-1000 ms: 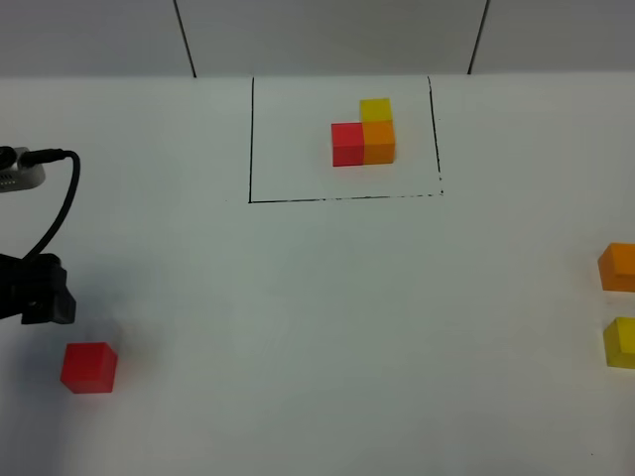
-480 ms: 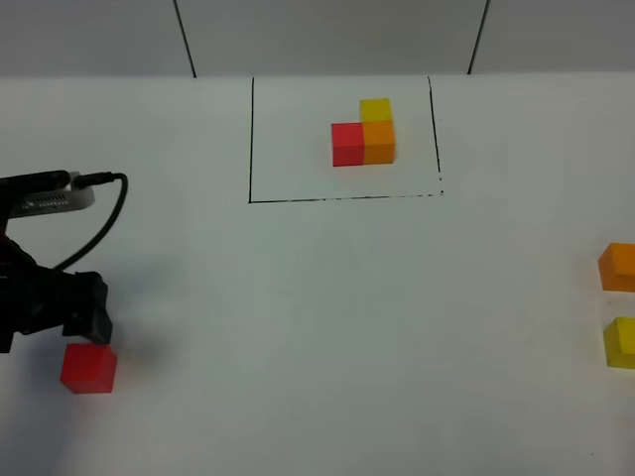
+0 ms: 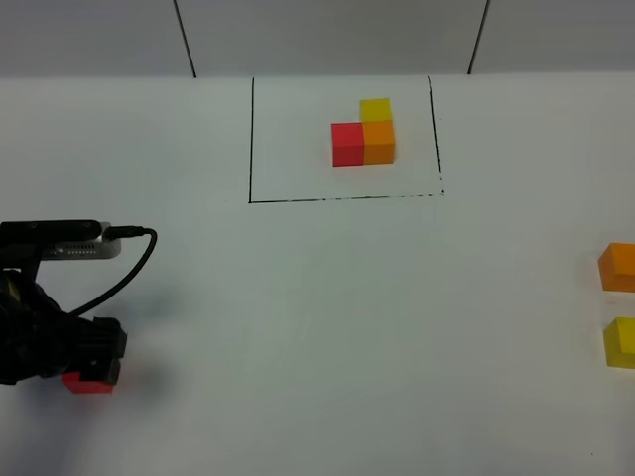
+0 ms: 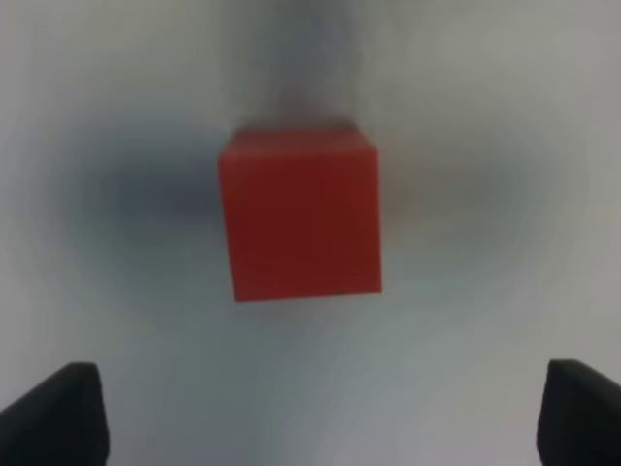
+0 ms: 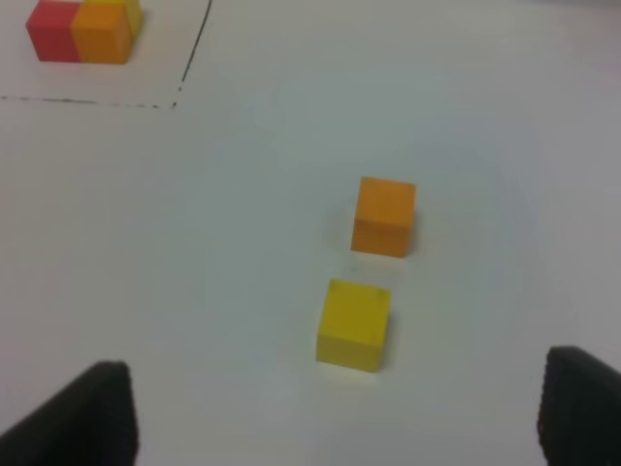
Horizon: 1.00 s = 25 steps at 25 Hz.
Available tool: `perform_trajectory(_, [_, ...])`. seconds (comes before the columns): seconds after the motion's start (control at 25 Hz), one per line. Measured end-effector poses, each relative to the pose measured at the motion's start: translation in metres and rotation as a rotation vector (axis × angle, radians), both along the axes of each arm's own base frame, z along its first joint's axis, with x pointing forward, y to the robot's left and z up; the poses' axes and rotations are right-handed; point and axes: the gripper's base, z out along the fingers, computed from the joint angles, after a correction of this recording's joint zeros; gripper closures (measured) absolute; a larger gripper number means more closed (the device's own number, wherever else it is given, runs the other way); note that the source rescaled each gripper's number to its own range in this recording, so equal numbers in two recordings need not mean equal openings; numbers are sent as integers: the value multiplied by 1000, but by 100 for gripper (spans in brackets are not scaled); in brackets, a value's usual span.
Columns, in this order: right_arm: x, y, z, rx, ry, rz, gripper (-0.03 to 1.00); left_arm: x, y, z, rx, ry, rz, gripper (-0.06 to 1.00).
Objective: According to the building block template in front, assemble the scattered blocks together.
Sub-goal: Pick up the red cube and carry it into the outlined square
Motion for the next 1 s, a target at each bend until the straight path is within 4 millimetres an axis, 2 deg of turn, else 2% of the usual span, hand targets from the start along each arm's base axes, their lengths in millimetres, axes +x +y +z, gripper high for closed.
perform_trajectory(0.24, [0, 0, 0, 0, 0, 0, 27, -7, 2, -15, -12, -41, 8, 2])
perform_trajectory(0.64, [0, 0, 0, 0, 0, 0, 27, 1, 1, -18, -10, -114, -16, 3])
perform_trajectory(1.0, [0, 0, 0, 0, 0, 0, 27, 12, -2, -52, 3, -42, -19, 6])
